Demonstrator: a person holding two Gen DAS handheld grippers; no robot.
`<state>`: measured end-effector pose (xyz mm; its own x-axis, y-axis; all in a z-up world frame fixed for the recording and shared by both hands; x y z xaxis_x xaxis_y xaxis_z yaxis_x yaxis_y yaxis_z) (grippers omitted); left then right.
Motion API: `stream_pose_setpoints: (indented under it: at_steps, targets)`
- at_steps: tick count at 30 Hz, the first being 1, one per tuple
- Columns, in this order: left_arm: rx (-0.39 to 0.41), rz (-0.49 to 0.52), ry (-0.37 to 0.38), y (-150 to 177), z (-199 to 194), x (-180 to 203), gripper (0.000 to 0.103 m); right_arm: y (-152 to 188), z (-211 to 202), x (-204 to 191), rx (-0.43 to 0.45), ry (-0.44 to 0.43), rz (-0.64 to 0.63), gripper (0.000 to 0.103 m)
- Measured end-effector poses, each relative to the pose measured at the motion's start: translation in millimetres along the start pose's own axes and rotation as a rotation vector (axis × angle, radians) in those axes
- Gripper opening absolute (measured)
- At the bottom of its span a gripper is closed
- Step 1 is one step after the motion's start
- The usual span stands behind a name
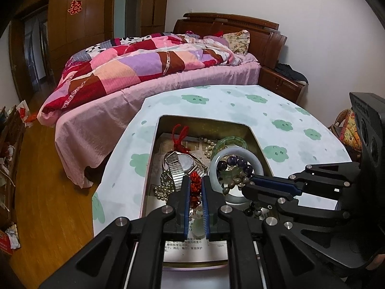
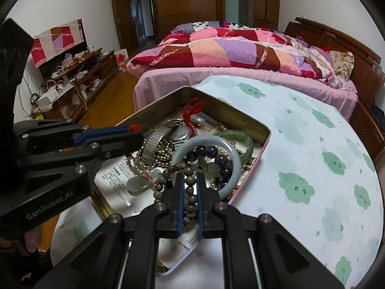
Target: Organize jewelry
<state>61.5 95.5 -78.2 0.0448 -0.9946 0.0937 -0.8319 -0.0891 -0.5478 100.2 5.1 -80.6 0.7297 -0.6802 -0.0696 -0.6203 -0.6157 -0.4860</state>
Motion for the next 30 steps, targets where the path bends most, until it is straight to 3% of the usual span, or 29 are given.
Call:
stream_pose_setpoints:
  at_steps: [2,3,4,6,10,18,30]
  targets:
    - [0.009,-0.006,-0.001,-0.8,-2.2,-0.3,0.016,0.1,-1.0,3.6,0.008,0.003,0.013,0.037]
    - [0.013,-0.012,-0.004,-2.3,-5.6,-0.5,0.029,0.6,-3.4,4.2,0.014,0.008,0.018,0.044]
    - [0.027,-0.020,-0.011,-3.2,-9.4,-1.0,0.049,1.3,-5.5,5.9,0.021,0.012,0.022,0.044]
    - [0.075,-0.030,-0.026,-4.6,-20.5,-1.3,0.067,1.5,-11.7,9.6,0.032,0.013,0.039,0.045]
    - [0.111,-0.044,-0.032,-9.1,-36.8,-2.6,0.068,4.0,-32.9,13.8,0.080,0.034,0.066,0.062]
    - [0.165,-0.032,-0.050,-12.8,-60.2,3.9,0.068,8.8,-68.2,16.6,0.171,0.079,0.095,0.067]
    - [0.175,-0.024,-0.061,-12.9,-66.1,5.6,0.068,6.7,-82.4,21.8,0.216,0.095,0.117,0.071]
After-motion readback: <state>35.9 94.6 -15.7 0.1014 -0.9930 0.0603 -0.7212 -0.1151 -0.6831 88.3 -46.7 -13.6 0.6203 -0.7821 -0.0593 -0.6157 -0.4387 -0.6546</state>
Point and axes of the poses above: each gripper's, at about its wrist camera, not at the fingertips, and z roughly the way its jaws point, x to its right, y to its underside, the point moved 3 cm from there along z, roughly the way its jaws point, and after that the axes turned 13 degrees about -x, right-handed, at the moved point
